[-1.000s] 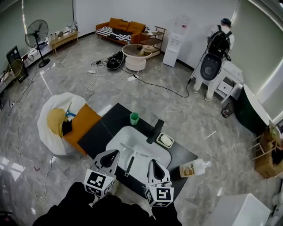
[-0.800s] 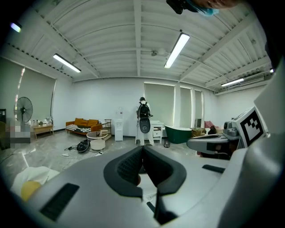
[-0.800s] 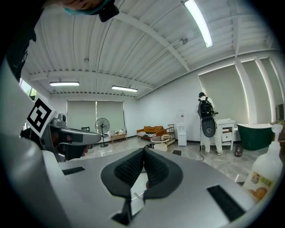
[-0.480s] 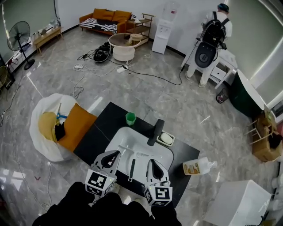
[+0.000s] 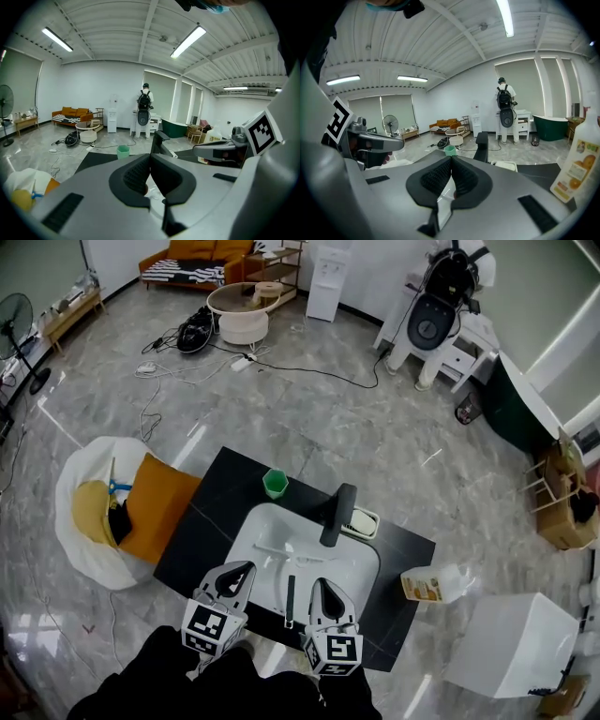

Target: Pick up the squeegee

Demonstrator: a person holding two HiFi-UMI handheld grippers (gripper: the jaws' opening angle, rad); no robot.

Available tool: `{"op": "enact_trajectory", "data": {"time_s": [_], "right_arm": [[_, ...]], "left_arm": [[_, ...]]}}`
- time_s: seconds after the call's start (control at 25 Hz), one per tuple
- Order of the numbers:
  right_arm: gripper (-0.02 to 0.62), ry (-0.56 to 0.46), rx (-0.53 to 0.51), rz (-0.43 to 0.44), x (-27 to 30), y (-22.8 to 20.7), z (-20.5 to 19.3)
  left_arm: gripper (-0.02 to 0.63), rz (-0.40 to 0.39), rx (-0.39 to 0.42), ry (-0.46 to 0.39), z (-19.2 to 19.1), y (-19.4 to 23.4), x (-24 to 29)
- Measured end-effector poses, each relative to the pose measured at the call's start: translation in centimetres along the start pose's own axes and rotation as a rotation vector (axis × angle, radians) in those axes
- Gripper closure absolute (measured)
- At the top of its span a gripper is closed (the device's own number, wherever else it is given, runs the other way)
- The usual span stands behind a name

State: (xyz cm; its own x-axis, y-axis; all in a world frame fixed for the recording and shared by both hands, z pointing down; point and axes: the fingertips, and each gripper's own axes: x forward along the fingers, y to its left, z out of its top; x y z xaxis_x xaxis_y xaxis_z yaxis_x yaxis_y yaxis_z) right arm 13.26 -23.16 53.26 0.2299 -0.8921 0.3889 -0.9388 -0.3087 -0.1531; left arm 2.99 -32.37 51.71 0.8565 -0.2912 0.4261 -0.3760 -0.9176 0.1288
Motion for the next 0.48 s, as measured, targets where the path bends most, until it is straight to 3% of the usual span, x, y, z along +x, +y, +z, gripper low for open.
{"op": "enact_trajectory", "data": {"time_s": [0.48], "right_arm": [[0.578,0.155,0.056,-0.056,6.1,-0.5,-7.8]], "left_arm": [[0.583,-0.063,-0.025,0.112,-6.1,3.7,4.7]]}}
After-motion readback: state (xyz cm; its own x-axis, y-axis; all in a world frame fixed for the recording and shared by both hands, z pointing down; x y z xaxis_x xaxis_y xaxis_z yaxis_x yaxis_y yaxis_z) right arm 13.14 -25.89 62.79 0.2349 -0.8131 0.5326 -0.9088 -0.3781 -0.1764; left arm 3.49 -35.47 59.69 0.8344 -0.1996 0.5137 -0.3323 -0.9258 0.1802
